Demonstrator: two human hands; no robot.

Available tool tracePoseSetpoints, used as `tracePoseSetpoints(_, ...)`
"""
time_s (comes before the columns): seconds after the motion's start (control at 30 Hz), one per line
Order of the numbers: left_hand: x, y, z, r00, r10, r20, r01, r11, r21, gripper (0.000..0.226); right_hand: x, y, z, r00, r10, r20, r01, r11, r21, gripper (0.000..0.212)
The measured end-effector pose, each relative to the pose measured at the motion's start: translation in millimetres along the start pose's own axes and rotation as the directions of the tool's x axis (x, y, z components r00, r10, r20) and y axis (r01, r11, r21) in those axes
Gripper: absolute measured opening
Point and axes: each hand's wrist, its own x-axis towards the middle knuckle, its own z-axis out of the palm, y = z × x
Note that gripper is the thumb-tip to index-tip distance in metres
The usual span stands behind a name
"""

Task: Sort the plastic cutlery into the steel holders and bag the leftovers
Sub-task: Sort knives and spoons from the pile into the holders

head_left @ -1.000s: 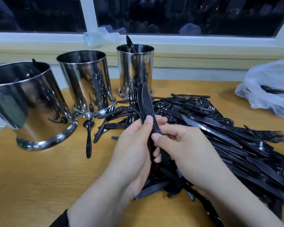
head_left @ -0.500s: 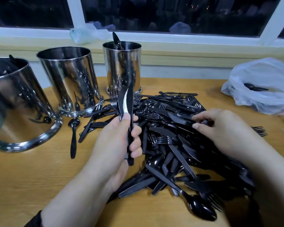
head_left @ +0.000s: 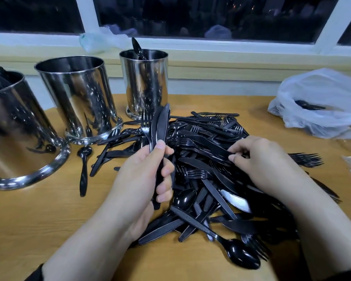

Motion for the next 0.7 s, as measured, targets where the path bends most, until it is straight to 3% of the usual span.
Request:
tracePoseSetpoints(0.17, 0.8, -2.8, -1.9, 1.000, -0.010, -0.001, 0.010, 1.000, -0.008, 0.026, -2.8, -3.0, -3.7, 0.998, -0.010, -0.070, 0.018, 0.994, 0.105, 0.006)
tracePoseSetpoints(0.37, -1.9, 3.7, 0.4, 0.999, -0.032, 0.000, 0.032, 0.999, -0.037, 0.019, -10.0, -24.6, -16.9, 0.967, 0.027, -0.252, 0.085, 0.902, 0.424, 0.011)
tracePoseSetpoints(0.6, -8.3, 12.9, 12.6, 0.995, -0.099, -0.024, 0.093, 0.980, -0.174, 0.021, -24.7, -60.9, -3.2, 0.999, -0.035, 0.028, -0.004, 0.557, 0.831, 0.007)
tracePoseSetpoints(0.7, -6.9, 14.1, 13.4, 0.995, -0.084, -0.061, 0.073, 0.983, -0.168, 0.023, -29.8, -71.7, 7.4, 0.993, -0.080, 0.083, -0.022, 0.576, 0.817, 0.007)
